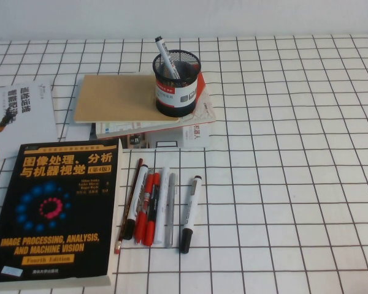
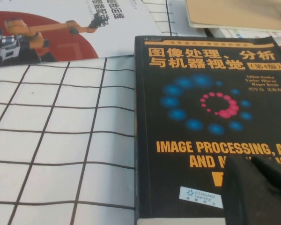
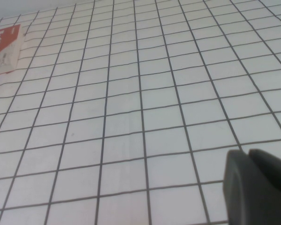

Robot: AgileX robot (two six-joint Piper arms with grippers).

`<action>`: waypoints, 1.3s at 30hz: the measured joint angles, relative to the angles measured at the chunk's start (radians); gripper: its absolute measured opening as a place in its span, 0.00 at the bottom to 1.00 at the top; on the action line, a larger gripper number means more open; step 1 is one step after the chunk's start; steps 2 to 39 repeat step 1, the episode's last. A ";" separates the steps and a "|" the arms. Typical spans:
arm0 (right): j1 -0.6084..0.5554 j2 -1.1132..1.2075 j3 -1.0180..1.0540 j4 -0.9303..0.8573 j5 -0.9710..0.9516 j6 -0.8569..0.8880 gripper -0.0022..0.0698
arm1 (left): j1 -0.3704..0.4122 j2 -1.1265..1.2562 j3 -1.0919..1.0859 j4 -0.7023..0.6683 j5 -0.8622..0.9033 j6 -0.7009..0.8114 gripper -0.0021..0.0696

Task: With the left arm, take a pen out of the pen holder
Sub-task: 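Take a marker out of the pen holder and lay it on the table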

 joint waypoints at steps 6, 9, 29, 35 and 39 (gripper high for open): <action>0.000 0.000 0.000 0.000 0.000 0.000 0.01 | 0.000 0.000 0.000 0.000 0.000 0.000 0.03; 0.000 0.000 0.000 0.000 0.000 0.000 0.01 | 0.000 0.000 0.000 0.000 0.000 0.000 0.03; 0.000 0.000 0.000 0.000 0.000 0.000 0.01 | 0.000 0.000 0.000 0.000 0.000 0.000 0.03; 0.000 0.000 0.000 0.000 0.000 0.000 0.01 | 0.000 0.000 0.000 0.000 0.000 0.000 0.03; 0.000 0.000 0.000 0.000 0.000 0.000 0.01 | 0.000 0.000 0.000 0.000 0.000 0.000 0.03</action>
